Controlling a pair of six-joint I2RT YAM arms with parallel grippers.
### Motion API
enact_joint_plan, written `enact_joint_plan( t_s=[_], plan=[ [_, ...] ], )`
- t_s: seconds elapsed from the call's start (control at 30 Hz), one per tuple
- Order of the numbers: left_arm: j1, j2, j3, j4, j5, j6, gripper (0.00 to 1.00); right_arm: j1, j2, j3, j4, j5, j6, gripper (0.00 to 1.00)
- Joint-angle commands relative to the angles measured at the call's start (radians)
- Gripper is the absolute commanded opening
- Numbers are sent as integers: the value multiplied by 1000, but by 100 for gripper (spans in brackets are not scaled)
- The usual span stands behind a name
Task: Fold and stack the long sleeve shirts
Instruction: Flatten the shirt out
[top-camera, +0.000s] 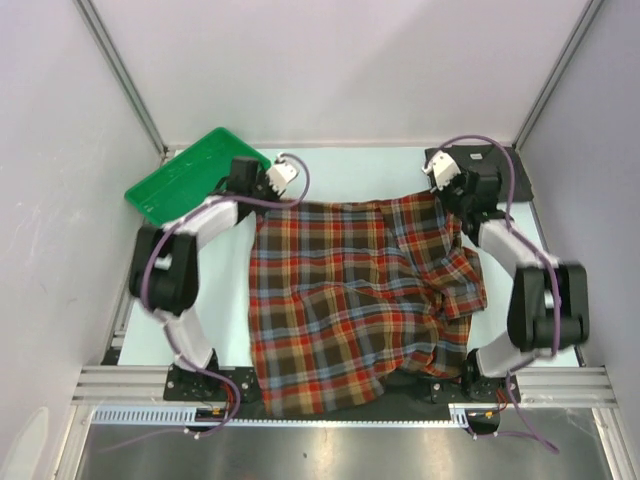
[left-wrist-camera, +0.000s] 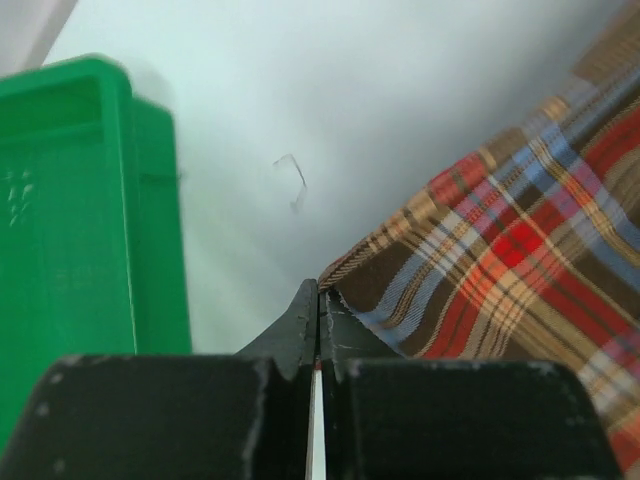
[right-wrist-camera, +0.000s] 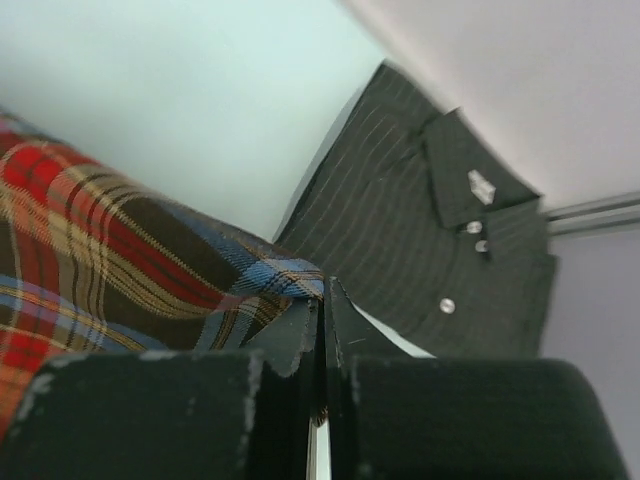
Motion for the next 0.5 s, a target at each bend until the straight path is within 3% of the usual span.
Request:
enact_joint_plan(
  t_s=[0.0, 0.23, 0.27, 0.33, 0.37, 0.47],
  plan=[
    [18, 232, 275, 39, -8, 14, 0, 3, 218, 122, 148, 67, -37, 0],
    [21, 503, 702, -220, 49, 8, 5, -18, 432, 327, 81, 93, -24, 2],
    [16, 523, 781, -242, 51, 6, 11, -24, 458, 420, 5, 106, -14, 8],
    [7, 570, 872, -339, 54, 2, 22, -36, 499, 522, -155, 108, 25, 32],
    [7, 575, 953, -378, 51, -11, 37, -70, 503, 597, -203, 99, 44, 48],
    [19, 507, 1000, -493, 63, -58, 55, -121, 480, 720, -460, 36, 85, 72]
  ],
)
